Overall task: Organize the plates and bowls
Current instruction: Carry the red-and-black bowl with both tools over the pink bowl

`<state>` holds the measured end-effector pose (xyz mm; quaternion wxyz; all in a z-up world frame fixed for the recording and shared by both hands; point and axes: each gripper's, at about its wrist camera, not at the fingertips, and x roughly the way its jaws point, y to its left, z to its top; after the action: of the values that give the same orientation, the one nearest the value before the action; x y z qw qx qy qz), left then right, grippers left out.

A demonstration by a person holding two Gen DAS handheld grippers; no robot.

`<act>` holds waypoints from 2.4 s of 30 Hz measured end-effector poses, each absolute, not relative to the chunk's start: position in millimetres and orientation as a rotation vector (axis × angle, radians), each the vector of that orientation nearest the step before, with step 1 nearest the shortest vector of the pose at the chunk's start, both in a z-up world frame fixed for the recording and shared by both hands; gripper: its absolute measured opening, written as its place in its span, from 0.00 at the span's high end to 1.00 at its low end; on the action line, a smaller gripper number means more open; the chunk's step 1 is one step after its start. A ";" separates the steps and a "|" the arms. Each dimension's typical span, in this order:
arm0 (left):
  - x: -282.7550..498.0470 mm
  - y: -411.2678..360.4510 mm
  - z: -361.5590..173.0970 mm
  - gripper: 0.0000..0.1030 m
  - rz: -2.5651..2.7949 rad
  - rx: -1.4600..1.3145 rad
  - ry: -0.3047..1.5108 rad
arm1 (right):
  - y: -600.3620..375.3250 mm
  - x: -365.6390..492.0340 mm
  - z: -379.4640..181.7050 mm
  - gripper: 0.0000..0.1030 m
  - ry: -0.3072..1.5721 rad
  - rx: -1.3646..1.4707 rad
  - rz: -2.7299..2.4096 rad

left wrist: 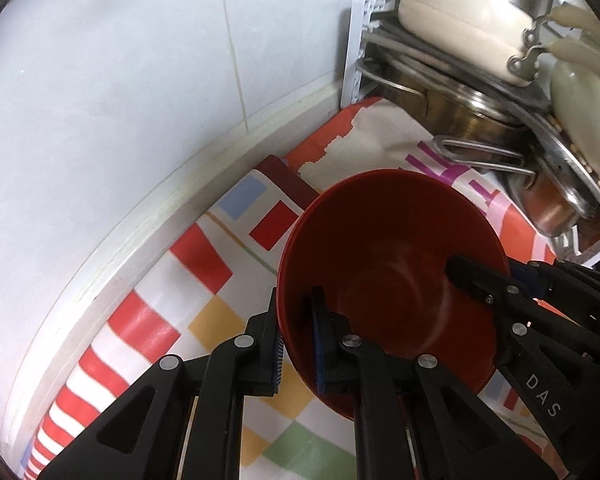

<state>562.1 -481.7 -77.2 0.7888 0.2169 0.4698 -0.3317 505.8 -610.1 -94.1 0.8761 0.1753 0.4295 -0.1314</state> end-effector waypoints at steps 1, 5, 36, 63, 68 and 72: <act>558.5 -477.2 -72.4 0.87 -0.714 0.463 1.008 | -607.2 503.0 -90.2 0.87 0.891 0.362 -0.274; 544.7 -462.6 -54.2 0.87 -0.709 0.443 0.993 | -597.6 491.5 -76.1 0.87 0.875 0.350 -0.266; 429.9 -295.6 8.1 0.87 -0.593 0.279 0.946 | -474.0 375.4 -8.3 0.87 0.829 0.239 -0.131; 340.5 -187.3 9.1 0.87 -0.582 0.273 0.946 | -363.6 287.3 2.2 0.87 0.852 0.199 -0.105; 332.9 -180.1 -1.5 0.87 -0.589 0.275 0.973 | -353.9 278.6 -5.5 0.87 0.878 0.191 -0.100; 329.3 -177.8 -10.1 0.87 -0.592 0.278 0.997 | -349.8 276.1 -12.6 0.87 0.900 0.189 -0.099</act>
<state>329.3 -177.8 -10.1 0.8274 0.1309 0.4695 -0.2789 276.1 -349.8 -12.6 0.8951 0.0909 0.4339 -0.0480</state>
